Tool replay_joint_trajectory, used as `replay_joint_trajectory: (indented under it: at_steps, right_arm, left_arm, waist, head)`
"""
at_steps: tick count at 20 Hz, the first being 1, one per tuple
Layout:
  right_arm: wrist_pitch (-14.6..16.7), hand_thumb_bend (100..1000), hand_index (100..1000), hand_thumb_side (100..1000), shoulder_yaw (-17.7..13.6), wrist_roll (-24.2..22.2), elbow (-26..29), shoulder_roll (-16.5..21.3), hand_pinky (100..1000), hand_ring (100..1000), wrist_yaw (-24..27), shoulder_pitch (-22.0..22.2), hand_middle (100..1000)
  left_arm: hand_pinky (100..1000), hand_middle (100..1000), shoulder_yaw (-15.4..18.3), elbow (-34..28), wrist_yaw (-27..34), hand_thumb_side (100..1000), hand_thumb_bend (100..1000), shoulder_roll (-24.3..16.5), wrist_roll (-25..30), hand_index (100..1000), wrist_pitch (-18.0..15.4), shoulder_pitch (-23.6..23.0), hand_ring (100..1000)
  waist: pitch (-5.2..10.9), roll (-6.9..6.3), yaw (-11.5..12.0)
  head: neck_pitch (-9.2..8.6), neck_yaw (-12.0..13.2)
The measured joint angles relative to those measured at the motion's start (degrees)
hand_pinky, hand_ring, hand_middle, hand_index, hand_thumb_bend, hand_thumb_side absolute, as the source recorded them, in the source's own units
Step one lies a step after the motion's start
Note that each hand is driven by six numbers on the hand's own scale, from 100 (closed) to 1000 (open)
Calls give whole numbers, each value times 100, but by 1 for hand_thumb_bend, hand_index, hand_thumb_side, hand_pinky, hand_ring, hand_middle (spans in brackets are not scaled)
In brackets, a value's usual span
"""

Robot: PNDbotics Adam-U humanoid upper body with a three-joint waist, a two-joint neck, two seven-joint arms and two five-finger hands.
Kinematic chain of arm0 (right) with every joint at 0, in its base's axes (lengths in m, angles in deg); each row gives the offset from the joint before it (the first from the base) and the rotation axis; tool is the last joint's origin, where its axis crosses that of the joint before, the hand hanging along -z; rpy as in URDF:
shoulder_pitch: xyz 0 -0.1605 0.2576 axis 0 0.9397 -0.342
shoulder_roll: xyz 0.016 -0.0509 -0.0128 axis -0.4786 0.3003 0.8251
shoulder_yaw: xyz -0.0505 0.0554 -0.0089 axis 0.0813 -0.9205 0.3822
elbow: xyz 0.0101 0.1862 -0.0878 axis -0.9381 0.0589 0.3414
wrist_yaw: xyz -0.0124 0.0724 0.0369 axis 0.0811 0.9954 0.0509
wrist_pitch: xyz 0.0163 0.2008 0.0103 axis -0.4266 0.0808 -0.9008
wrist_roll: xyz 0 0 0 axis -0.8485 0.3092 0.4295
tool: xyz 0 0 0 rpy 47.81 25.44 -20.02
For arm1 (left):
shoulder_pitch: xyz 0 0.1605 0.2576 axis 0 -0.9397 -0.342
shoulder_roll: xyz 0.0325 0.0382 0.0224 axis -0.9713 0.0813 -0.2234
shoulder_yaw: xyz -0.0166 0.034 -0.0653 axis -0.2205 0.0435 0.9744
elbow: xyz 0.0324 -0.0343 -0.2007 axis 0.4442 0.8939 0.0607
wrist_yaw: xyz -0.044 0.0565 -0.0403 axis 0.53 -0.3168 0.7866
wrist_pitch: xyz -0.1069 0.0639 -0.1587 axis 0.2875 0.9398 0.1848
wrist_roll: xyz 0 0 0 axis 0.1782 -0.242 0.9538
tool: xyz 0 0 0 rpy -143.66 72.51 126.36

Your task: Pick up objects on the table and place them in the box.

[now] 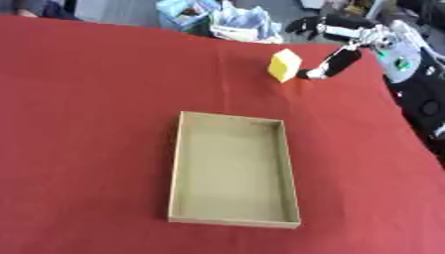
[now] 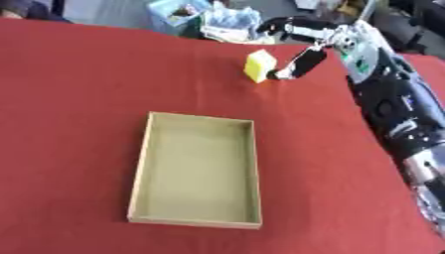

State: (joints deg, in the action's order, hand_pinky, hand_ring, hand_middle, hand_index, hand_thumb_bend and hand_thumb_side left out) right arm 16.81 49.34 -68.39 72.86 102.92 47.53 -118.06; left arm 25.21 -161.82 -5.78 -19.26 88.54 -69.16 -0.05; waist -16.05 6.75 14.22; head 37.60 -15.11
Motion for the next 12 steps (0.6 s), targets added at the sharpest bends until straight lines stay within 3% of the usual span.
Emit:
replay_joint_trajectory:
  at_steps: [12]
  right_arm:
    - [-311,376,1000,350,-271,697,-636,-123,811,925,126,-136,934]
  left_arm:
    - [695,613,0,0,-49,808,100,1,13,721,-13,36,688]
  waist:
    - [-96,-23,113]
  head:
    - [-110,-198]
